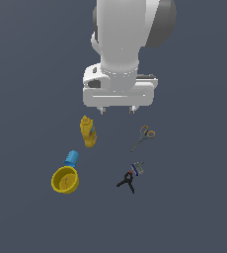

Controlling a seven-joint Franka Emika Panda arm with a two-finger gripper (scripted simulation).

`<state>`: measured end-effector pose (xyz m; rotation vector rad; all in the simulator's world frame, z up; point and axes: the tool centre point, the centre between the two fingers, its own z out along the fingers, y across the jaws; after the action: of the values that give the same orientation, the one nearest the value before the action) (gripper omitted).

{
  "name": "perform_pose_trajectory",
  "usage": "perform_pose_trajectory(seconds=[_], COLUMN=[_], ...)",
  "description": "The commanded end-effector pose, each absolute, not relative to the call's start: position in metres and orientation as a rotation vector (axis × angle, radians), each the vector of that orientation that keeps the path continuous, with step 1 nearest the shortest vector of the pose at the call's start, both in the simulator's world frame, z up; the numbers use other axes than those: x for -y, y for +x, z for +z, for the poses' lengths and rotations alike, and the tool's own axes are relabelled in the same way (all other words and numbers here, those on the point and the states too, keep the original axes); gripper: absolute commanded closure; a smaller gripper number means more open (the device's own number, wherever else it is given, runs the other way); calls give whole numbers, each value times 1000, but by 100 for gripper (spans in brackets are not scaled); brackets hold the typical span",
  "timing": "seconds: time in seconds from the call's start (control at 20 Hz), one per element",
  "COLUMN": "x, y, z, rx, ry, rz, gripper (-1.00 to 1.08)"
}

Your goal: Pick up a designated object from a clutter of objects.

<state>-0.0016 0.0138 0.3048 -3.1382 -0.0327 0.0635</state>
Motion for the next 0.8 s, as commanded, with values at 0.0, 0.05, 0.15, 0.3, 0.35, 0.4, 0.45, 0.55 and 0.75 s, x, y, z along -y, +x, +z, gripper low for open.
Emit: perform_pose_trajectory(seconds=[0.0, 0.05, 0.15, 0.3, 0.35, 0.4, 0.45, 0.55, 0.75], x=[-14, -14, -12, -6, -4, -3, -3, -3, 0], y=[-2, -2, -2, -3, -4, -4, -5, -5, -2], z=[305, 305, 304, 303, 302, 302, 302, 303, 299], rx=[33, 33, 34, 37, 39, 40, 42, 42, 35], ry=[-3138, -3139, -3143, -3158, -3162, -3166, -3168, -3169, -3165], rz=[63, 64, 67, 77, 80, 83, 84, 85, 83], gripper=[-92, -92, -92, -92, -92, -92, -92, -92, -92])
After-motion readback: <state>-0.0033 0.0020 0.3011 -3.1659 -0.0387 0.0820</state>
